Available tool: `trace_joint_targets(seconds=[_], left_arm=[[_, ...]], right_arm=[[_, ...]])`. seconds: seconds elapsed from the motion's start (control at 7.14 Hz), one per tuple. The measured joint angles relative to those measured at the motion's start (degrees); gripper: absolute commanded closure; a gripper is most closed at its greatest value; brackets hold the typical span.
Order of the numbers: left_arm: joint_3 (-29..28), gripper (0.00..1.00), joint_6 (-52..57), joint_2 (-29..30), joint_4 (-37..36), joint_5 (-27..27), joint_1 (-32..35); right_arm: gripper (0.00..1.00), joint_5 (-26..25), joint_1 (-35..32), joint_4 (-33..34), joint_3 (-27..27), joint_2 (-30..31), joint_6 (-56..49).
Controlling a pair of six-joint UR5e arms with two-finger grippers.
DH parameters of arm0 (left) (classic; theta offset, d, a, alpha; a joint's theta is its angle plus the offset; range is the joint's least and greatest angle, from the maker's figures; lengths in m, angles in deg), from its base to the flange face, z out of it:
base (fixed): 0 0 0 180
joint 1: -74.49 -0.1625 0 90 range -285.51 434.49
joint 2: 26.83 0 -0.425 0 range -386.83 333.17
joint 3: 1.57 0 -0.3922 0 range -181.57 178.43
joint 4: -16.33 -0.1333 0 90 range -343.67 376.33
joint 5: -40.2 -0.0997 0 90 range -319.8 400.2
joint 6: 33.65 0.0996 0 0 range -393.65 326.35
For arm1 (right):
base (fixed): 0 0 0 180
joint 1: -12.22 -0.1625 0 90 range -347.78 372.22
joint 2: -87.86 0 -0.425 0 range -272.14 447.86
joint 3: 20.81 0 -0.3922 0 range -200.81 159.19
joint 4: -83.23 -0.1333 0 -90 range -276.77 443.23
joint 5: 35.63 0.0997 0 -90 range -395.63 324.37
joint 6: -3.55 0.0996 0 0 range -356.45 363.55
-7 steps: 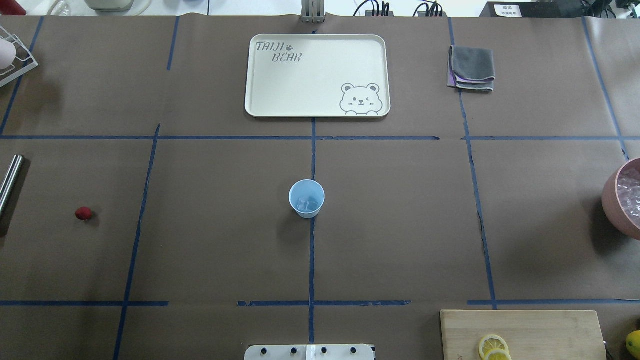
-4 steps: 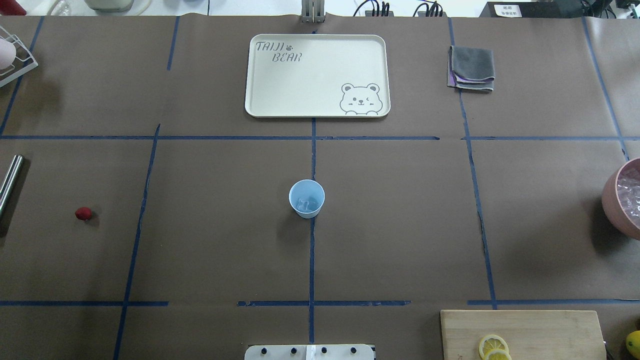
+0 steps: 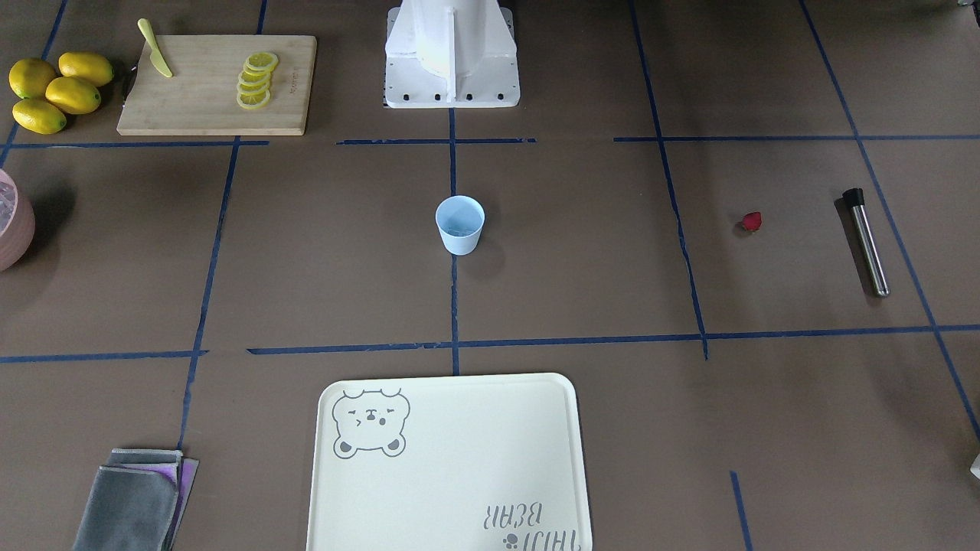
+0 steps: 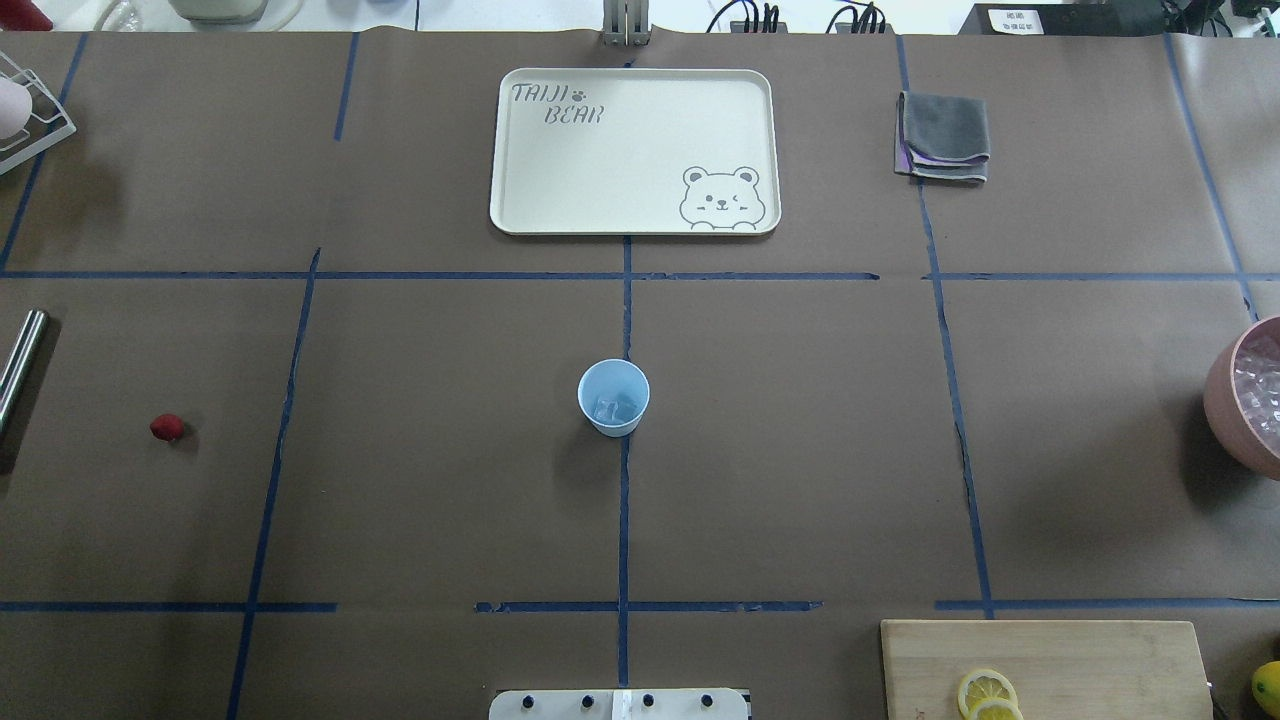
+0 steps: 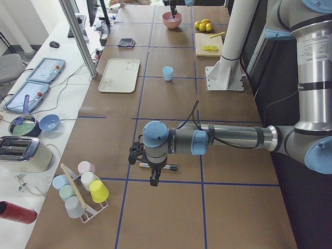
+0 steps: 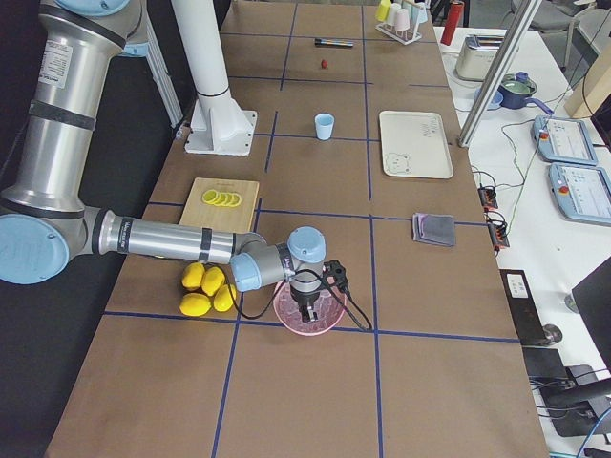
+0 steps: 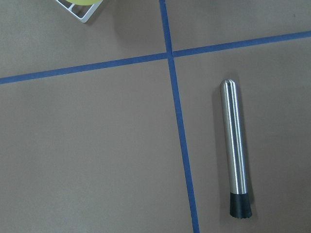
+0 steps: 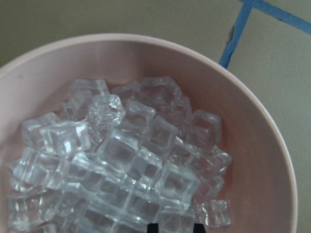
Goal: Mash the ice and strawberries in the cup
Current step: 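Grasp a third ice cube from the pink bowl with the right gripper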
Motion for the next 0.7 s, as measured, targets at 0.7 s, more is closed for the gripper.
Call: trace_joint_targets(seconds=[0.7], left_arm=[[0.1, 0.00, 0.0, 0.0, -0.1, 0.0, 0.0]], right_arm=[[0.95, 1.8, -1.6, 7.0, -9.3, 0.4, -0.3]])
